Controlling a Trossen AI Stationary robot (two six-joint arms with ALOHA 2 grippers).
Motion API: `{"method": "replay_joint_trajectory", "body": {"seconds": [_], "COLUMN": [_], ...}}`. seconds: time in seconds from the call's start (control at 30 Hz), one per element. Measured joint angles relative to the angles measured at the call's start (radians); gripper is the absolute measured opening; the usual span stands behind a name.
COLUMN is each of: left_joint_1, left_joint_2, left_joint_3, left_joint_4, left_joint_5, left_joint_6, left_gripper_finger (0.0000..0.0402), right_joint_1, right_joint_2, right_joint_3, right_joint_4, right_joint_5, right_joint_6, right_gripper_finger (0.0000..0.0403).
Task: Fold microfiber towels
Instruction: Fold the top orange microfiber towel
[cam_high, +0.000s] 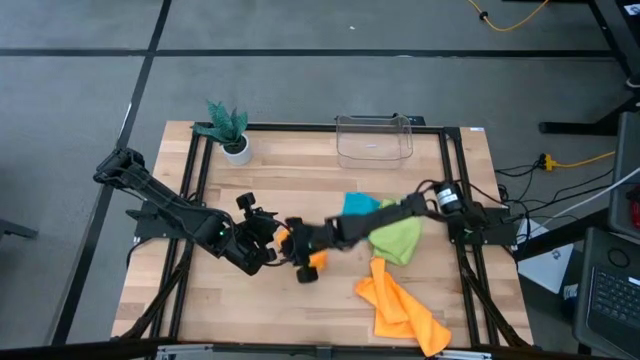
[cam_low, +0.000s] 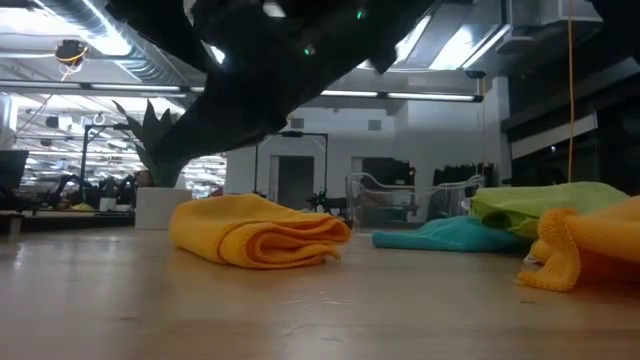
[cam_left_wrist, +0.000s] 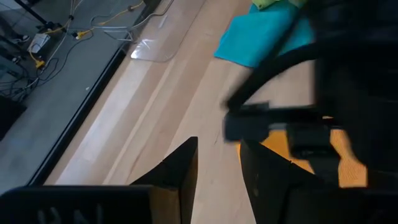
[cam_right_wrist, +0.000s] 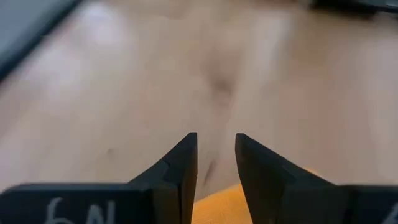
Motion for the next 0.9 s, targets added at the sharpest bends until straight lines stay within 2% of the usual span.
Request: {"method": "replay_joint_trajectory", "body": {"seconds": [0.2, 0.3, 0.43, 0.53, 0.67, 0.8, 0.9], "left_joint_1": [0.0, 0.0, 0.0, -0.001, -0.005, -0.005, -0.005], "left_joint_2": [0.0, 0.0, 0.0, 0.0, 0.0, 0.0, 0.0], "left_joint_3": [0.0, 0.0, 0.0, 0.0, 0.001, 0.001, 0.001], "left_joint_4": [0.0, 0.0, 0.0, 0.001, 0.005, 0.01, 0.011], "left_joint_5": [0.0, 0.0, 0.0, 0.0, 0.0, 0.0, 0.0], "left_joint_6": [0.0, 0.0, -0.001, -0.005, -0.006, -0.01, -0.028], "left_gripper_finger": [0.0112, 0.0112, 0.0112, 0.0112, 0.0112, 0.0112, 0.0112], "right_joint_1": [-0.097, -0.136, -0.174, -0.202, -0.212, -0.194, -0.176], "right_joint_2": [0.0, -0.003, -0.023, -0.068, -0.118, -0.178, -0.25], "right_joint_3": [0.006, 0.009, 0.008, 0.001, -0.033, -0.08, -0.157], "right_joint_4": [0.013, 0.0, -0.164, -0.305, -0.348, -0.482, -0.537], "right_joint_5": [-0.626, -0.772, -0.752, -0.663, -0.484, -0.431, -0.343], "right_joint_6": [0.055, 0.109, 0.059, 0.029, 0.12, 0.108, 0.146], "right_gripper_finger": [0.0111, 0.0111, 0.0111, 0.0111, 0.0111, 0.0111, 0.0111]}}
